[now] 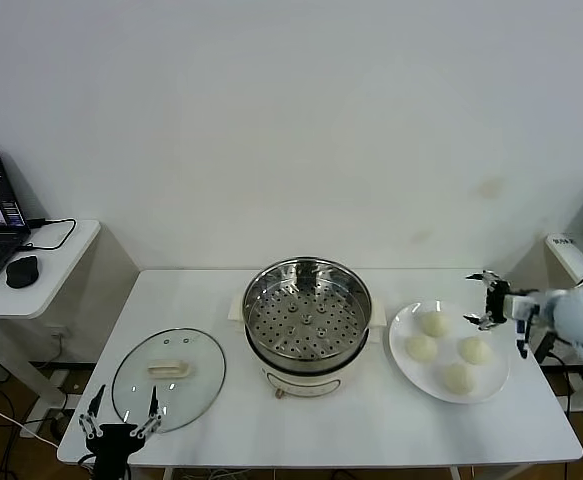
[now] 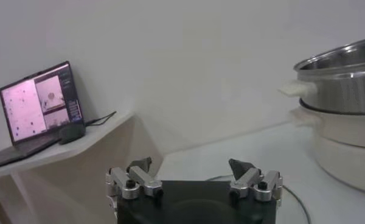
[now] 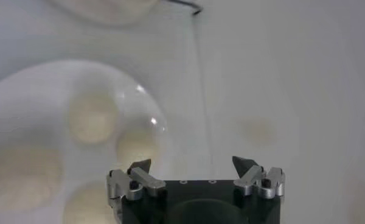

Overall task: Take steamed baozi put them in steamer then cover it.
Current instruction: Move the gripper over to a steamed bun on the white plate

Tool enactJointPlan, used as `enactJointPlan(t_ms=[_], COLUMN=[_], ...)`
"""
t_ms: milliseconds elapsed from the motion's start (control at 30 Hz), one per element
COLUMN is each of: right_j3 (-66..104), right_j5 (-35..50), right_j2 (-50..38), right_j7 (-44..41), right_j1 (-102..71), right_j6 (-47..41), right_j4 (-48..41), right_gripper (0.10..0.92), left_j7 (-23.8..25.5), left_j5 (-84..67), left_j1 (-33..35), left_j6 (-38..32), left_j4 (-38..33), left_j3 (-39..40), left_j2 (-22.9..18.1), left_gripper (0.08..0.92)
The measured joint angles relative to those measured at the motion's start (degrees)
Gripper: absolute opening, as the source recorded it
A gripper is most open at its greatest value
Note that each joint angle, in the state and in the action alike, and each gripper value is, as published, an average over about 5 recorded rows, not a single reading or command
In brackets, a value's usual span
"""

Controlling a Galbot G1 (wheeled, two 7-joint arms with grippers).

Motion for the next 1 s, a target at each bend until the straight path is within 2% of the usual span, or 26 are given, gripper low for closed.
enactJointPlan(t_ms=[400,1000], right_j3=[-16.96,-23.3], right_j5=[1.1,-1.56], right_j2=[5.24,15.97], right_j7=[-4.78,-4.7], right_j1=[13.75,19.43], right_j6=[2.2,2.34], right_j4=[-13.34,-28.23], right_gripper=[0.823,0.822], left_j7=[0.8,0.95], left_j5=[0.15,0.12], left_j1=[-1.25,-0.95], left_j6=[0.01,-0.81], left_j4=[0.43,0.65], left_j3=[-1.5,-3.01], left_j2=[0.68,1.16], left_gripper=[0.823,0.823])
